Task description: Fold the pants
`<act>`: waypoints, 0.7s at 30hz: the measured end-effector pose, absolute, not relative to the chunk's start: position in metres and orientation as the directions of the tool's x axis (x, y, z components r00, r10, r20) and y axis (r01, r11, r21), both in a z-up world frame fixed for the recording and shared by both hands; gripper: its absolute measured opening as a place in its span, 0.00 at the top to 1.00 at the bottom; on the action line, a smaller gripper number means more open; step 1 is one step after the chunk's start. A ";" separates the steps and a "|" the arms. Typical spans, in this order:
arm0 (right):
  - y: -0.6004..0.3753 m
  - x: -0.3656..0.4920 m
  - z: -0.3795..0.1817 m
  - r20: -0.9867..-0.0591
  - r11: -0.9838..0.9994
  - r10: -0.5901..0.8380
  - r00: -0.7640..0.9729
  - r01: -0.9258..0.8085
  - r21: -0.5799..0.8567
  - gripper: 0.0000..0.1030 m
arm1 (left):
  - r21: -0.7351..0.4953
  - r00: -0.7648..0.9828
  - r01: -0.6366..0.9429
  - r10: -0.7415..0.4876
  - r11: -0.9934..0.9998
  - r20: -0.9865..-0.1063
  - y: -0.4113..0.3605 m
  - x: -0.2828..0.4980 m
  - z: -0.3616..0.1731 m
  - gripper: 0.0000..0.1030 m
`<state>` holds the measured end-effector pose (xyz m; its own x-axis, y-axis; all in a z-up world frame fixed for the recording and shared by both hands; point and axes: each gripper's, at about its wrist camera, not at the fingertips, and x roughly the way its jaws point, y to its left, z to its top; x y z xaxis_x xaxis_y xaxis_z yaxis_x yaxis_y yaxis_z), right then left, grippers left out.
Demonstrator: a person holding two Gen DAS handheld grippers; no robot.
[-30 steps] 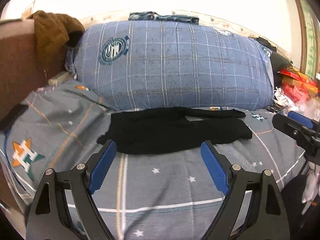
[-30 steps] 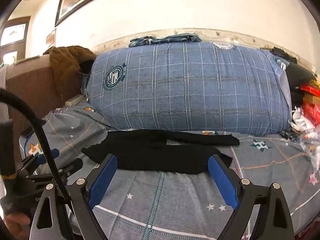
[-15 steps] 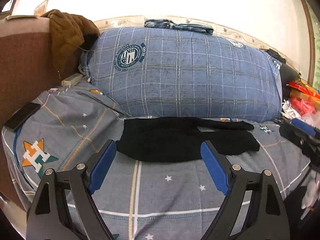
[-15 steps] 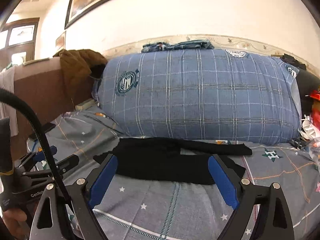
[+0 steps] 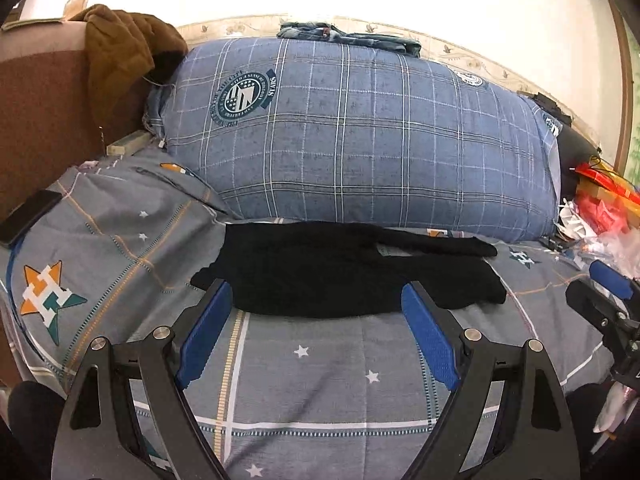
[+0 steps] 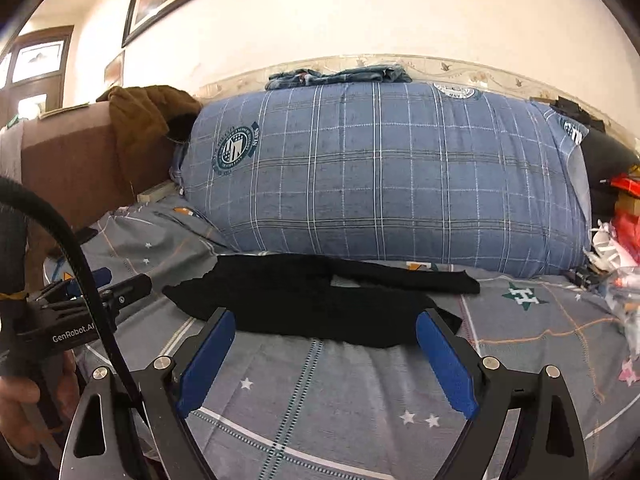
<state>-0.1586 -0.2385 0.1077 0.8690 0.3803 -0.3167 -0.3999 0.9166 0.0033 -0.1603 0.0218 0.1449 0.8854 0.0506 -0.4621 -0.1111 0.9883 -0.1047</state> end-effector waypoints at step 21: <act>-0.239 -0.175 0.123 -0.249 0.916 0.399 0.882 -0.393 0.077 0.11 | -0.044 0.912 -0.055 0.033 0.998 -0.408 0.019 -0.188 0.152 0.16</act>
<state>-0.1753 -0.2394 0.1229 0.8824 0.3991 -0.2493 -0.3927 0.9164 0.0771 -0.1884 0.0188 0.1515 0.9123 0.0327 -0.4082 -0.0552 0.9975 -0.0435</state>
